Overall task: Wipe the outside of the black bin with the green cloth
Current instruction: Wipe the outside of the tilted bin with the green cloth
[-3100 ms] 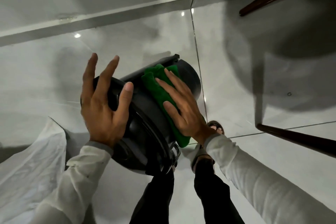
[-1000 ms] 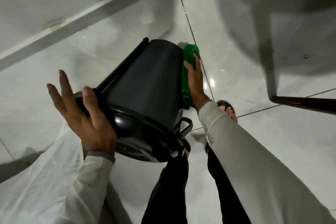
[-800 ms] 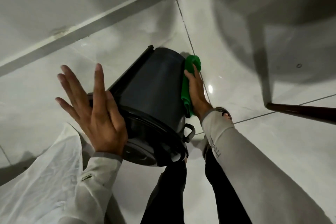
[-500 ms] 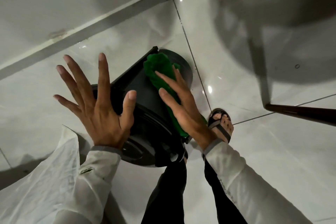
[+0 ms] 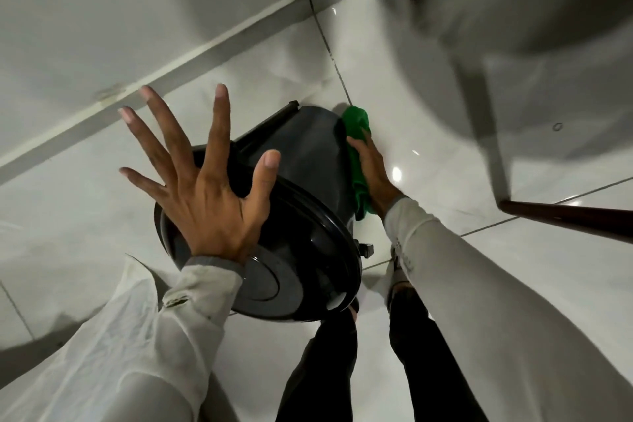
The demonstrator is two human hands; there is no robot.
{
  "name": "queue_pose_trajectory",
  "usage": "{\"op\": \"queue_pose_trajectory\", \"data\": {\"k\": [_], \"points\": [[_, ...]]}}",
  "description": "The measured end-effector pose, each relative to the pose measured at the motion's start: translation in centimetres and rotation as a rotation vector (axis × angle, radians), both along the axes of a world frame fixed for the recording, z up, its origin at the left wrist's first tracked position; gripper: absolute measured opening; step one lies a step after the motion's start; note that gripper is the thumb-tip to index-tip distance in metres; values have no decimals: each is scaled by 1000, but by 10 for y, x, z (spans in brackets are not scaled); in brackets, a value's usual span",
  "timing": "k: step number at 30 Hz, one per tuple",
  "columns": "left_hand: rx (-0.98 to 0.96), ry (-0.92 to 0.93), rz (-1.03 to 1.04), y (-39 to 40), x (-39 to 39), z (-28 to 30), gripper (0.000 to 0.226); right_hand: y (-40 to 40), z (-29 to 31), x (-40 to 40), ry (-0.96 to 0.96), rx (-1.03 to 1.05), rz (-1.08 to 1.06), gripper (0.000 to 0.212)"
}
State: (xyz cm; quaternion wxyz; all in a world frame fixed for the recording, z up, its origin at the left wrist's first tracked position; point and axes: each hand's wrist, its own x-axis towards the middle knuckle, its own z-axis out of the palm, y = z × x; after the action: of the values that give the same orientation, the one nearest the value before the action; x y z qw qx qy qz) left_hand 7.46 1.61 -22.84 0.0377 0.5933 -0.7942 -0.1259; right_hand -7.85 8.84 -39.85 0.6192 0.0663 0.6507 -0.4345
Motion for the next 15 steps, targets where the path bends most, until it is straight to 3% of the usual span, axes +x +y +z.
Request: {"op": "queue_pose_trajectory", "data": {"k": [5,10,15], "points": [[-26,85,-78,5,11,-1,83,18,48,16,68,-135,3,47],[-51,197,-287,20,35,1,70,55,125,56,262,-439,337,47],[72,388,-56,51,62,8,71,66,143,74,283,-478,376,49]]}}
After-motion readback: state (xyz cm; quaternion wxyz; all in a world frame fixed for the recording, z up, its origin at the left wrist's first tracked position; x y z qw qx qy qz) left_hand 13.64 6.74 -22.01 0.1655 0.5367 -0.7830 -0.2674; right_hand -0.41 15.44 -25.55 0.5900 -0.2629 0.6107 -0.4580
